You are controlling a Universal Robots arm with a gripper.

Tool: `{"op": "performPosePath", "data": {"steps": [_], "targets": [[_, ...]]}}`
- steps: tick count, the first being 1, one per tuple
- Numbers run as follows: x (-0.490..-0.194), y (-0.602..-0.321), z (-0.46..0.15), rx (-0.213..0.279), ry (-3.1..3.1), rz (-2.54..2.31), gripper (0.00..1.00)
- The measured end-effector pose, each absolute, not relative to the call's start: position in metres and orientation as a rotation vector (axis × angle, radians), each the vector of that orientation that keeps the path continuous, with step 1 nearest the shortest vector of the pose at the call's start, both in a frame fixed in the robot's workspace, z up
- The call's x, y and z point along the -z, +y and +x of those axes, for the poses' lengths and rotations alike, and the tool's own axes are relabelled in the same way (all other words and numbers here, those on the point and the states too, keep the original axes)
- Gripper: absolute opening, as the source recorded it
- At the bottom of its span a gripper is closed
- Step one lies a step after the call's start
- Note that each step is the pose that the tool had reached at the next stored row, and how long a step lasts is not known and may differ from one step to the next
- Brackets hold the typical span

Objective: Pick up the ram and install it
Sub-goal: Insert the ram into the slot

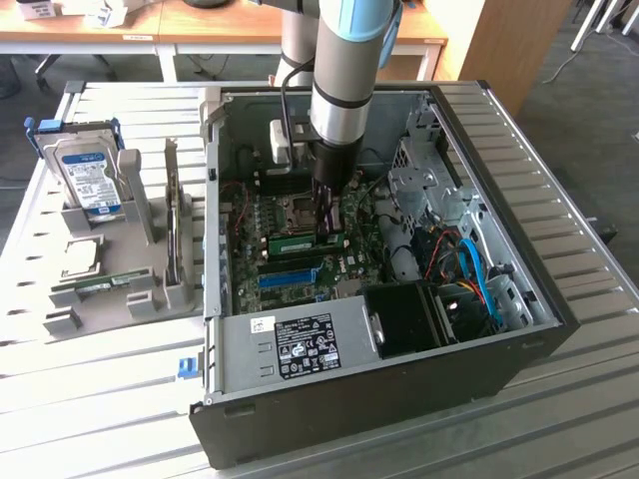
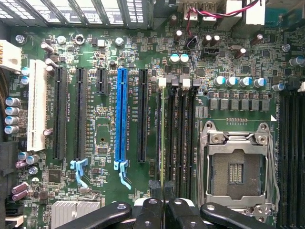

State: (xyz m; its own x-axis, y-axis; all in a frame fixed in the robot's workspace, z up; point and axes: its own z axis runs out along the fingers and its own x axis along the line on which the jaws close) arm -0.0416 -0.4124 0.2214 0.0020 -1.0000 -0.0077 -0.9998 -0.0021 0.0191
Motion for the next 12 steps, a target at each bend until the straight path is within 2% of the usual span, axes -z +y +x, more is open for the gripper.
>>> {"op": "performPosePath", "data": {"steps": [7, 8, 9, 10, 12], "targets": [[-0.2212, -0.4122, -0.0415, 0.030, -2.214, 2.218, 0.13], [-0.2212, -0.4122, -0.0416, 0.030, -2.214, 2.218, 0.19], [-0.2212, -0.4122, -0.0415, 0.030, -2.214, 2.218, 0.19], [-0.2212, -0.4123, -0.0415, 0.030, -2.214, 2.218, 0.25], [-0.2213, -0.4123, -0.0416, 0.030, -2.213, 2.218, 0.25]]}}
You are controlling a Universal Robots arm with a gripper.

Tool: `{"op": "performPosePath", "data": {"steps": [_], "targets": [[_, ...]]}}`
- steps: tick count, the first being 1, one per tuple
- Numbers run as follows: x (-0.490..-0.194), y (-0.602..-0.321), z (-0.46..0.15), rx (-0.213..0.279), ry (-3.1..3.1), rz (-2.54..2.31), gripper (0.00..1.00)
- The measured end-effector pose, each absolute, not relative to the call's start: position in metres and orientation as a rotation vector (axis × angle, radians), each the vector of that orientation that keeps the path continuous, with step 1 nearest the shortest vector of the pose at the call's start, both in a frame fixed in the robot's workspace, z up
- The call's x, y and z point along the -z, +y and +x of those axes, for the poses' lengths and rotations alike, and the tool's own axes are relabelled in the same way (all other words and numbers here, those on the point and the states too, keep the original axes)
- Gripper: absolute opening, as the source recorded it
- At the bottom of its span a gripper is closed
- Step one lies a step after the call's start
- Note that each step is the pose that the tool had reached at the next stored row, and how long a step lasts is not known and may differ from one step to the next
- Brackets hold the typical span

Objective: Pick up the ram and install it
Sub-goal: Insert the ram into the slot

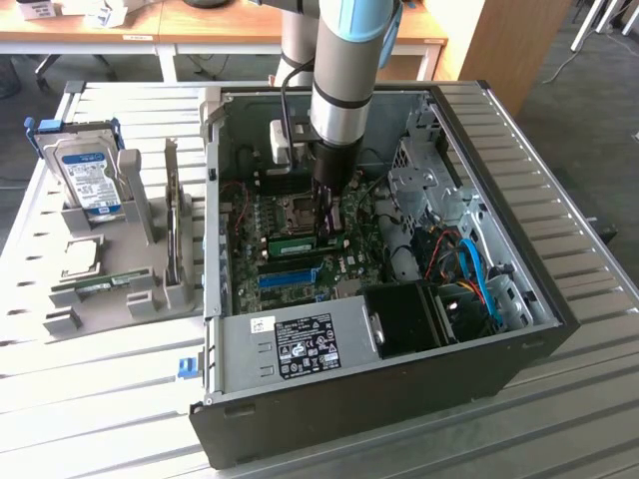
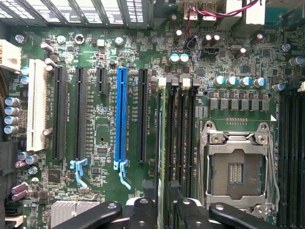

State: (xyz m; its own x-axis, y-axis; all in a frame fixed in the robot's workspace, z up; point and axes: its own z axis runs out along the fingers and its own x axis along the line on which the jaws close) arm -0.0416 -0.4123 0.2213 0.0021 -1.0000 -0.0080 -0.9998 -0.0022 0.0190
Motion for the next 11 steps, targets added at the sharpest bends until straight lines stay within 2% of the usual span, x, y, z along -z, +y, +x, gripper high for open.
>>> {"op": "performPosePath", "data": {"steps": [5, 11], "targets": [[-0.224, -0.412, -0.042, 0.030, -2.213, 2.218, 0.25], [-0.245, -0.412, -0.041, 0.030, -2.213, 2.218, 0.25]]}}
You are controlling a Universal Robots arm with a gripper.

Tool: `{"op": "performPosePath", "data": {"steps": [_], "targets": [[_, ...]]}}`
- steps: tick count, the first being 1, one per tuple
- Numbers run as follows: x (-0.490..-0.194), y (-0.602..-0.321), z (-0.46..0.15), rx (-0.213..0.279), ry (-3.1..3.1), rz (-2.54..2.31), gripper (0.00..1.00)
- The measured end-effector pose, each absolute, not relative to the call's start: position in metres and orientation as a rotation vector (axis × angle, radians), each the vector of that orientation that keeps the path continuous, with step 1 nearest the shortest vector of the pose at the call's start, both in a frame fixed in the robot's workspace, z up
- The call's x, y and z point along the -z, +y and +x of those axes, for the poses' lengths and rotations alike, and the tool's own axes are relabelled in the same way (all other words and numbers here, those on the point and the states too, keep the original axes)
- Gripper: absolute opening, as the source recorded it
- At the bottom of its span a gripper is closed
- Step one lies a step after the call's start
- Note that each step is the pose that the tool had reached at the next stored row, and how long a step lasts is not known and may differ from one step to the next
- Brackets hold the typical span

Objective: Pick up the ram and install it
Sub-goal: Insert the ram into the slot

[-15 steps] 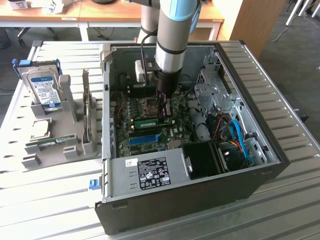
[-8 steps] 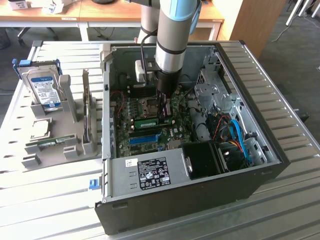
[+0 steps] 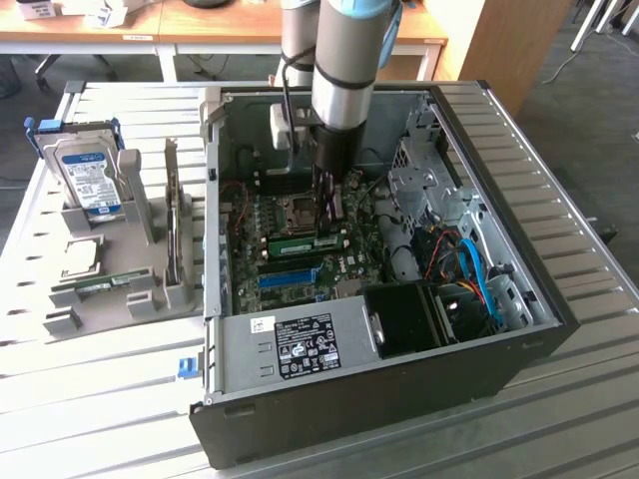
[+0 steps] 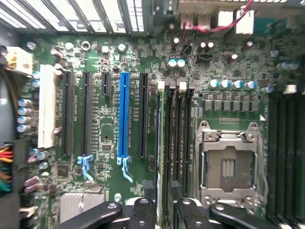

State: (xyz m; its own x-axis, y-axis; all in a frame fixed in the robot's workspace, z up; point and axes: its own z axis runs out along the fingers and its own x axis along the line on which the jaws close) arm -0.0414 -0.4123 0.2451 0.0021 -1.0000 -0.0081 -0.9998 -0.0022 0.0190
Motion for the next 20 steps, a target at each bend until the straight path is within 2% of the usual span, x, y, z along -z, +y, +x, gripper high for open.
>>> {"op": "performPosePath", "data": {"steps": [20], "targets": [[-0.326, -0.412, -0.040, 0.030, -2.213, 2.218, 0.25]]}}
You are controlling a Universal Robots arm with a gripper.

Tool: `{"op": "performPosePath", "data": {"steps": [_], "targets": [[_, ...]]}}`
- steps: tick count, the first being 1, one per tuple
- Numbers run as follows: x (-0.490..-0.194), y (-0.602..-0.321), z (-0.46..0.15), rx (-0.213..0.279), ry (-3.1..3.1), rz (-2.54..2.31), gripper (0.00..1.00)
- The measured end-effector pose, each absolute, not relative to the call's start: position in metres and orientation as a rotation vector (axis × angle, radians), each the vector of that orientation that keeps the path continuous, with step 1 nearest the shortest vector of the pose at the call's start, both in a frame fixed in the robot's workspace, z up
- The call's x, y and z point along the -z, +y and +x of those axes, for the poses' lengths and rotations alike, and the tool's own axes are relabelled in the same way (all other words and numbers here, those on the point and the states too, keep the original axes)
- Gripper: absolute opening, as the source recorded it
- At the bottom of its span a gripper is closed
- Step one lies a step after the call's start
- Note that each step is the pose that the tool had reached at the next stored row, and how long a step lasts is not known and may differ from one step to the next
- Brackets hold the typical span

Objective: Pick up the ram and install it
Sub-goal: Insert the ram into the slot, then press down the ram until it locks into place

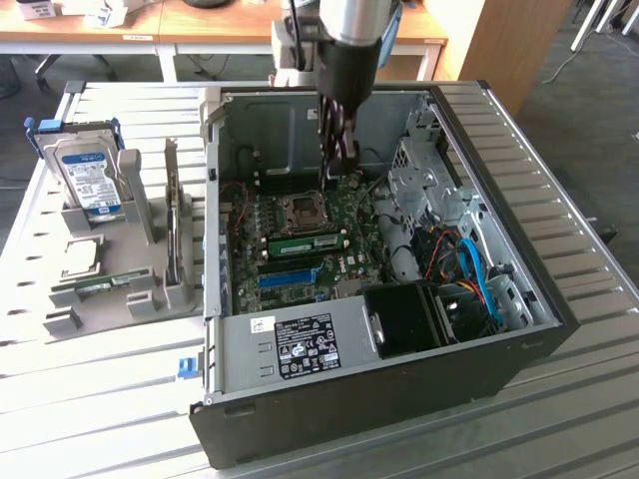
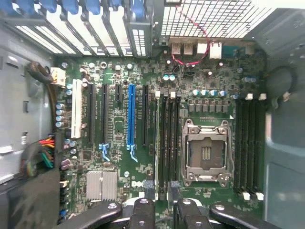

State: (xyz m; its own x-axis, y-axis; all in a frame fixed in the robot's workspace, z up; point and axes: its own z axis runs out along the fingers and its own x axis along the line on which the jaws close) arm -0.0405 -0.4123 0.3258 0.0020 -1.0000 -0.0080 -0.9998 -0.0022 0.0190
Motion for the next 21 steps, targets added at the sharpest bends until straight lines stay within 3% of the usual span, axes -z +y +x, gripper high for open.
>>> {"op": "performPosePath", "data": {"steps": [21], "targets": [[-0.346, -0.412, -0.040, 0.030, -2.213, 2.218, 0.25]]}}
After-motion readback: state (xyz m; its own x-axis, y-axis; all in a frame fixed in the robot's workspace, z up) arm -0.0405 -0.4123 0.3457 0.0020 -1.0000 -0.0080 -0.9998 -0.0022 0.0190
